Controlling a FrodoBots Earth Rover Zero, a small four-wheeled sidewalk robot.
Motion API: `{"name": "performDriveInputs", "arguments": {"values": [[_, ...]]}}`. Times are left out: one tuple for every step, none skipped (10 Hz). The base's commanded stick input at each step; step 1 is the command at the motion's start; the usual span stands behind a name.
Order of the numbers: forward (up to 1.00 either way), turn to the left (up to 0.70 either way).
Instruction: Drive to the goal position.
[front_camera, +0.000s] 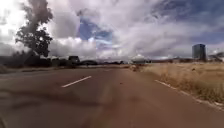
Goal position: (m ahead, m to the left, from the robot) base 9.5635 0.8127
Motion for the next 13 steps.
{"name": "performDriveInputs", "arguments": {"values": [[0.70,0.00],[0.70,-0.10],[0.70,-0.26],[0.70,-0.35],[0.70,-0.35],[0.70,-0.28],[0.70,-0.10],[0.70,0.00],[0.70,0.00],[0.70,0.00],[0.70,0.00],[0.70,0.00],[0.70,0.00]]}}
